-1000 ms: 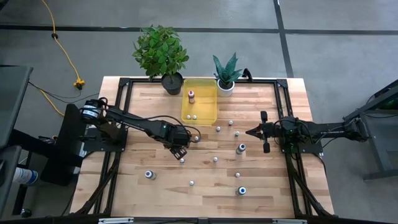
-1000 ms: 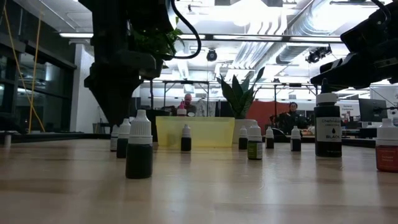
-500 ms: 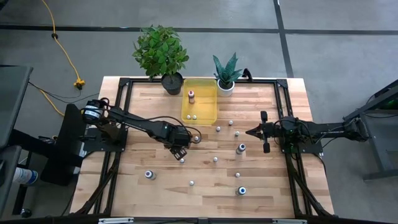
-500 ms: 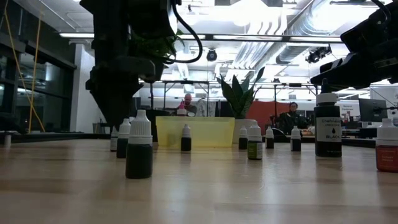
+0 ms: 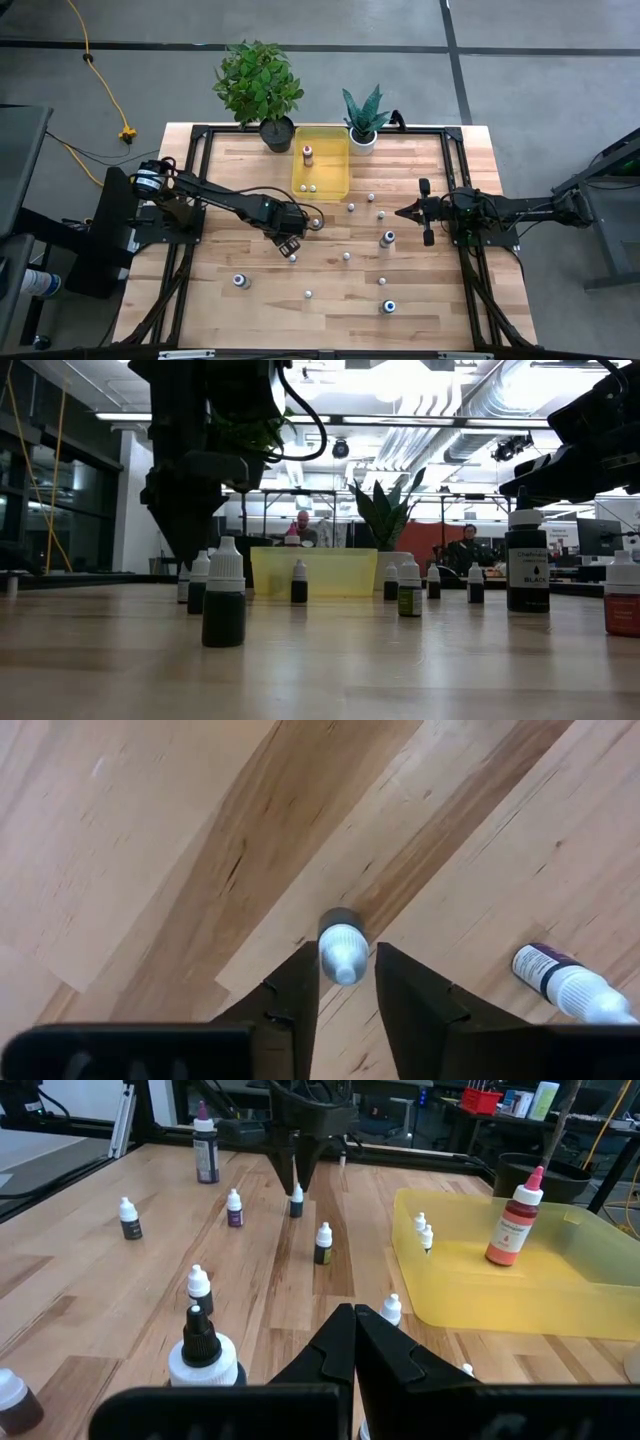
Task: Pick & Place food coloring
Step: Put the small white food coloring bottle into the yellow bin
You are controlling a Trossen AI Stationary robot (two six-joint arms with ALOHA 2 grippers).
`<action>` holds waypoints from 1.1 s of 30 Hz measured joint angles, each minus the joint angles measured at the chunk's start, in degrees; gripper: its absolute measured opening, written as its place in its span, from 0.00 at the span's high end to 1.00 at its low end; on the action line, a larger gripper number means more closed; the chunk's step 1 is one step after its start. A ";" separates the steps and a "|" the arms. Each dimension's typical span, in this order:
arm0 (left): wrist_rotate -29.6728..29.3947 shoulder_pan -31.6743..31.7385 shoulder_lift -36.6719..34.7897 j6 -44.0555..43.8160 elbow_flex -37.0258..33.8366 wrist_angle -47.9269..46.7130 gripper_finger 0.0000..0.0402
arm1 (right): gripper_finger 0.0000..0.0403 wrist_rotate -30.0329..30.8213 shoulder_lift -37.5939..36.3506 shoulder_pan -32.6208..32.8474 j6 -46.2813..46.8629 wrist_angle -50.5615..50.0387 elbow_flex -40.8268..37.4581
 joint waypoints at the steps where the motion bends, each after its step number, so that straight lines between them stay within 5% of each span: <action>1: 0.00 0.00 0.00 0.00 0.00 0.01 0.78 | 1.00 0.00 0.00 -0.01 0.00 0.00 0.00; 19: 0.98 0.04 -0.40 -0.02 1.04 -0.79 0.90 | 1.00 0.00 0.00 0.01 -0.01 0.01 0.00; 33: 0.67 0.90 -1.66 -1.65 14.92 -12.11 0.91 | 1.00 -0.02 -0.04 0.01 -0.01 0.00 0.00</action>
